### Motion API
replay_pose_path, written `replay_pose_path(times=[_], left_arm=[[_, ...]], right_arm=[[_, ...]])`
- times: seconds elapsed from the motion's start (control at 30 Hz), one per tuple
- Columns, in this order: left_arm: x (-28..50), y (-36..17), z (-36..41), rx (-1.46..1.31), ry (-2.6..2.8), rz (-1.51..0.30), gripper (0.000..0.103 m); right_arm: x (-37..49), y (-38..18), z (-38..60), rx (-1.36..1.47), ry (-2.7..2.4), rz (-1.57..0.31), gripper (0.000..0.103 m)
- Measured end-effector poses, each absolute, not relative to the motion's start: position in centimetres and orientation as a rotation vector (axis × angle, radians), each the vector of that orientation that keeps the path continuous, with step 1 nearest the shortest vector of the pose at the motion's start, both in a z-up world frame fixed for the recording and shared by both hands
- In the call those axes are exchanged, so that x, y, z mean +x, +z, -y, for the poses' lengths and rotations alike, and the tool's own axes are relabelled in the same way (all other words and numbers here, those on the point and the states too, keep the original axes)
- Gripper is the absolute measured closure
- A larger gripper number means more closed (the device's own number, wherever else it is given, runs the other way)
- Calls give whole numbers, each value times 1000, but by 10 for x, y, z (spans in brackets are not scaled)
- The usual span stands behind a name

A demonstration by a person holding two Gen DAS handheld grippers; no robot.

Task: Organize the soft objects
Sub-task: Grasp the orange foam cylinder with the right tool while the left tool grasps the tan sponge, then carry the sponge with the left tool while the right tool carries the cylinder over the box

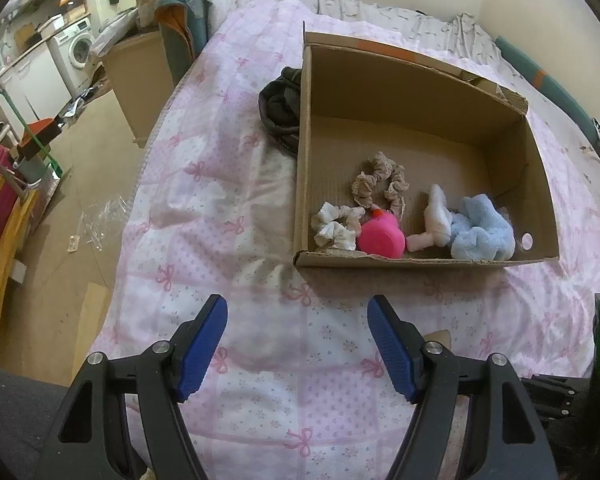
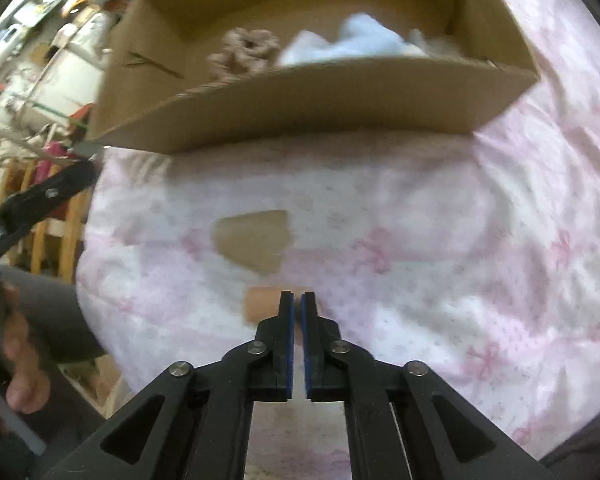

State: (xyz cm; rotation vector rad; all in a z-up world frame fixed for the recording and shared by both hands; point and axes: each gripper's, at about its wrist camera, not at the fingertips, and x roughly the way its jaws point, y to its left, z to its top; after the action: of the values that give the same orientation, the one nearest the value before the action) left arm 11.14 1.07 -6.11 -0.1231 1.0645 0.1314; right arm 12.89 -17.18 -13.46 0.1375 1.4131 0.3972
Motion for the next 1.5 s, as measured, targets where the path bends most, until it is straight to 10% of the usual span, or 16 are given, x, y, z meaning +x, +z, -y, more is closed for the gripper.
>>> replay_pose_path(times=[0.17,0.4,0.57,1.13,1.5], left_arm=[[111,-61,-9,-109,123,-1067,33],[111,-61,-9,-108,122,-1068,33],[112,-63,-7,-109,118,-1073,33],[135,-124,75,-112,-213,-1298,34],[141,-138,91,-77,-272,-1324,96]], right_arm=[[127,-133,161,86,408,-1384,36],[126,-150,129,-122,392,-1379,41],[122,-146,131,-115,447,-1374,92],[133,-79,222,339,336,-1191,94],[130,-87,220,350,339,-1190,93]])
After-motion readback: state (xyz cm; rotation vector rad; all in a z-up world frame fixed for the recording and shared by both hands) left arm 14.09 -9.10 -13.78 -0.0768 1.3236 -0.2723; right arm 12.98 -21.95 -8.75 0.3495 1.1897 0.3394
